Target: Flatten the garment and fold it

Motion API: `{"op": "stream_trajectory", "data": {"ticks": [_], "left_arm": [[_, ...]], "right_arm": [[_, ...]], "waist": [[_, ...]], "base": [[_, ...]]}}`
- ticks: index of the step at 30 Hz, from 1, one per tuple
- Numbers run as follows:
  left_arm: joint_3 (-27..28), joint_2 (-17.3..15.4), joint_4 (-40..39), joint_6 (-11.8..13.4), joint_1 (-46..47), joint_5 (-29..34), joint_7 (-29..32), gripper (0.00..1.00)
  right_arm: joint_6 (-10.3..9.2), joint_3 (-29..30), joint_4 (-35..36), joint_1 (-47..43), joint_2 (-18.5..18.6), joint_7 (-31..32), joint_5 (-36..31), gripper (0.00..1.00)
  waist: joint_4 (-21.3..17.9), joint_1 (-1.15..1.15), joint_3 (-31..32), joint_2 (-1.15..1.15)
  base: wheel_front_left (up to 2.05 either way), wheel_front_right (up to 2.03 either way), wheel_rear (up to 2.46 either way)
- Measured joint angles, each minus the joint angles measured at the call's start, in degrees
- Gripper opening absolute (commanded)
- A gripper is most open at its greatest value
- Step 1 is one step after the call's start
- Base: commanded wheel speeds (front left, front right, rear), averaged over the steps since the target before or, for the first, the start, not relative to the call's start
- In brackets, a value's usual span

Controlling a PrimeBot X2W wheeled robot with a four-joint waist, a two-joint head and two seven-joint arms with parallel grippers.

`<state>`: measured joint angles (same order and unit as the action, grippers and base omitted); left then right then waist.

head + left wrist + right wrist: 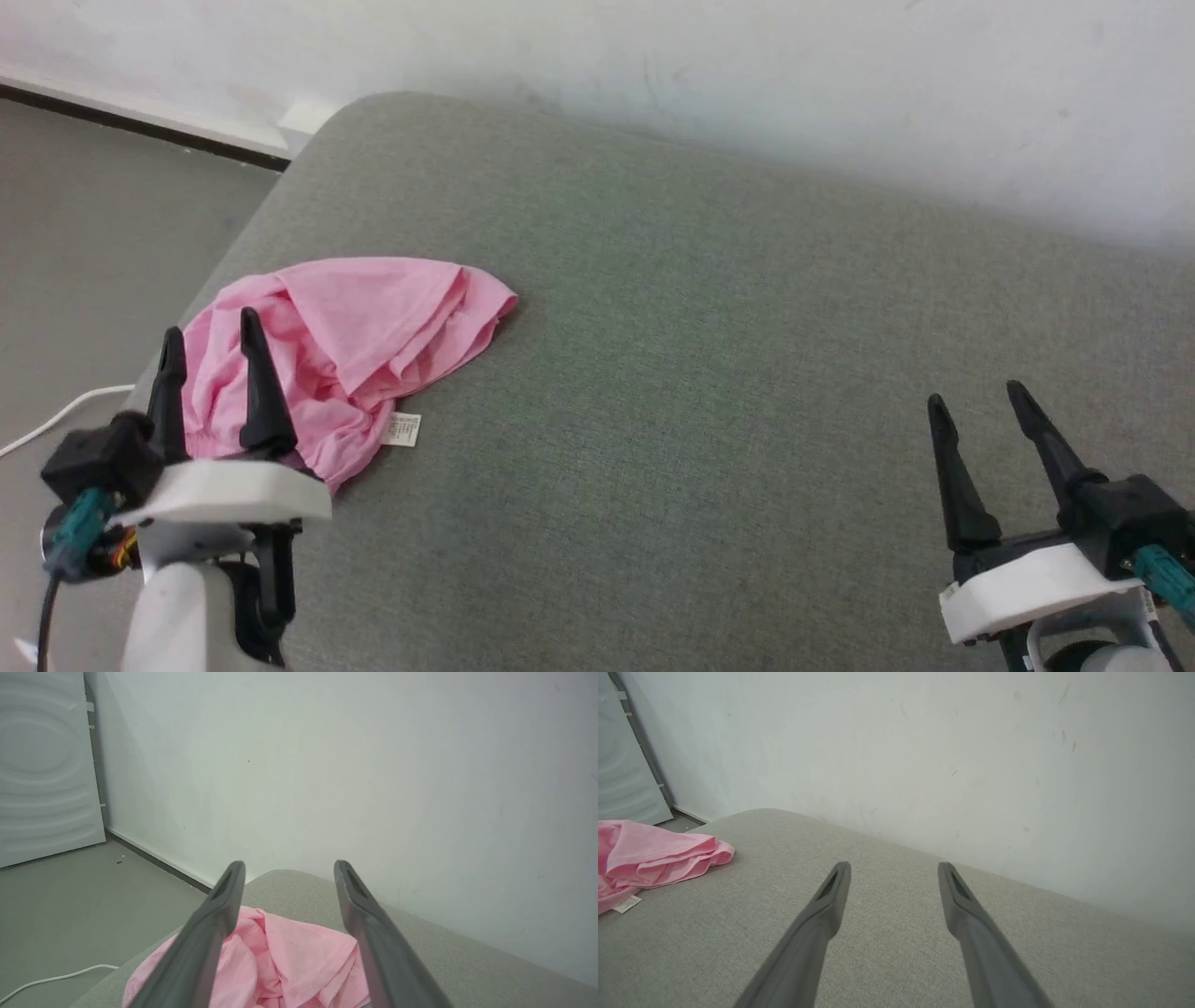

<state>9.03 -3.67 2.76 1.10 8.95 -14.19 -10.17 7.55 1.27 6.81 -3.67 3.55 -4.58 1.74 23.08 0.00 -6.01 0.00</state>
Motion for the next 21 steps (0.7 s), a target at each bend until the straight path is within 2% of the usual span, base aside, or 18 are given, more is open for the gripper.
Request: {"op": "stream_trajectory", "data": {"ticks": [5, 14, 21], "left_arm": [[0.35, -3.24, 6.73, -0.14, 5.67, -1.15, 3.94, 1.0], [1.01, -9.03, 21.76, -0.64, 15.91, -5.02, 17.06, 1.0], [2.8, -11.92, 33.14, -1.57, 20.89, -9.6, 24.96, 1.0]], "right_arm": [[0.0, 0.16, 1.16, 0.68, 0.79, 0.49, 0.11, 1.0], [0.0, 0.18, 2.75, 3.31, 3.14, 0.58, 1.34, 1.0], [0.0, -0.22, 2.79, 4.95, 4.23, 0.33, 2.64, 1.0]], "waist": [[-1.42, 0.0, -2.3, 0.0], [-4.51, 0.01, -8.2, 0.0], [-7.11, 0.01, -12.69, 0.0]], "base": [[0.0, 0.0, 0.0], [0.0, 0.0, 0.0], [0.0, 0.0, 0.0]]}}
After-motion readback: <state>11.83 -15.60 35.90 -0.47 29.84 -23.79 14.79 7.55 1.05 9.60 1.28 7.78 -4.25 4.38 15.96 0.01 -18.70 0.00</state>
